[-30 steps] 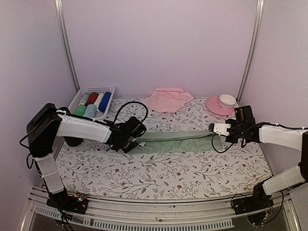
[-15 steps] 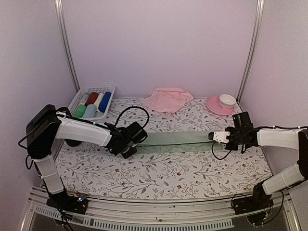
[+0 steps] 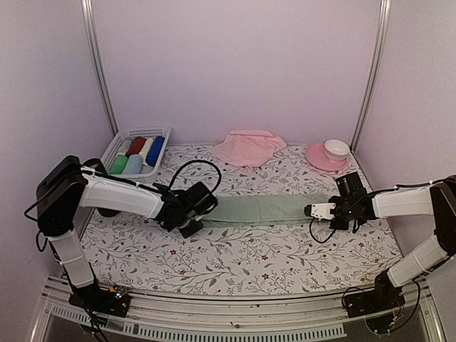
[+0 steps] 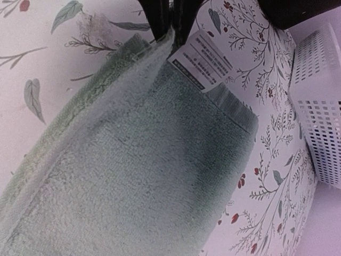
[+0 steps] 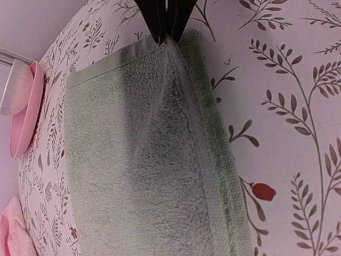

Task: Roll the towels
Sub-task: Fold the towel at the center of the board.

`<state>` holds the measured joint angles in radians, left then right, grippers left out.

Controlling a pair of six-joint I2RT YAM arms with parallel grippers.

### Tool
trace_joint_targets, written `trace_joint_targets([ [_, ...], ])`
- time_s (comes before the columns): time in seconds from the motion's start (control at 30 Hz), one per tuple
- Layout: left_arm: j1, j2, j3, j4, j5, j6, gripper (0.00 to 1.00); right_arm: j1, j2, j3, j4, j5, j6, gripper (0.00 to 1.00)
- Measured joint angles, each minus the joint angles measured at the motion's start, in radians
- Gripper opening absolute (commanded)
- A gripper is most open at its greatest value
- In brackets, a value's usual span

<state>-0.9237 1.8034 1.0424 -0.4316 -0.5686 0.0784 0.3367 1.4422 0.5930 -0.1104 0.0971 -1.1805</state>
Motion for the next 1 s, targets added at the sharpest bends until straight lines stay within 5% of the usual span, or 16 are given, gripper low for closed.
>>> trace_joint_targets([
  [1.0,-0.023,-0.014,-0.019,-0.017,0.019,-0.017,0.00,0.003,-0.012,0.000,0.010,0.032,-0.006,0.02],
])
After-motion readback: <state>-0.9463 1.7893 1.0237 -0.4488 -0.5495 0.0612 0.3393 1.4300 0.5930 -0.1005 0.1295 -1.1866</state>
